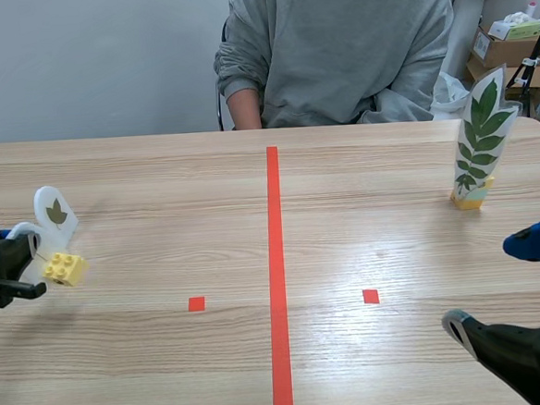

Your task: Do the leaf sorting experiment

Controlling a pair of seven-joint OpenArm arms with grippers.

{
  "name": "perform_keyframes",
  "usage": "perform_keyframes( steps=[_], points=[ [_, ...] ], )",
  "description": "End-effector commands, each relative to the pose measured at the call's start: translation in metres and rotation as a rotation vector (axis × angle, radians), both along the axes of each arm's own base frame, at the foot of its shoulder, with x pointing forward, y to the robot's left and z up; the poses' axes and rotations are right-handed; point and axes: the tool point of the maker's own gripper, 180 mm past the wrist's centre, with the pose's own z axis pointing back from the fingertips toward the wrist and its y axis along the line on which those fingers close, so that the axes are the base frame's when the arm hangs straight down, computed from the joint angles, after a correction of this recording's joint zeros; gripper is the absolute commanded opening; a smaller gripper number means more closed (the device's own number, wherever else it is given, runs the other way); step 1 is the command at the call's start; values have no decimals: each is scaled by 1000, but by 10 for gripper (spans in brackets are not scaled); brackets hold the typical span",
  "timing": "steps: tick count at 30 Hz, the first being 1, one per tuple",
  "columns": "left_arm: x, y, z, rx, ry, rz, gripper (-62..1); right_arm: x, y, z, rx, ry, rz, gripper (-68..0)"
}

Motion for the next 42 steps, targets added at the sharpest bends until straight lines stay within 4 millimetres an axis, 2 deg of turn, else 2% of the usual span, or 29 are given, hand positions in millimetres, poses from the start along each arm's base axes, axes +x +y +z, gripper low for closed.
perform_keyframes(
  steps=[1,9,14,18,25,30,35,41,42],
  points=[
    [14,6,9,9,-35,16,-569,4,0,6,4,-23,15,-85],
    [39,30,-13,8,8,108,-569,3,0,5,1,-21,15,-84],
    [47,44,-18,24,13,168,-569,3,0,5,1,-21,15,-85],
    [48,50,-19,54,19,191,-569,3,-1,5,-1,-19,15,-85],
    [46,50,-24,75,41,184,-558,3,-1,5,-1,-18,15,-84],
    [46,49,-25,78,44,179,-437,3,-1,5,-1,-18,15,-85],
    [45,49,-25,77,44,179,-349,3,-1,5,-1,-18,15,-85],
    [45,47,-19,72,-11,173,-110,3,-1,4,-3,-15,15,-84],
    [44,47,-19,70,-14,170,-86,3,-1,4,-3,-15,15,-85]
  ],
)
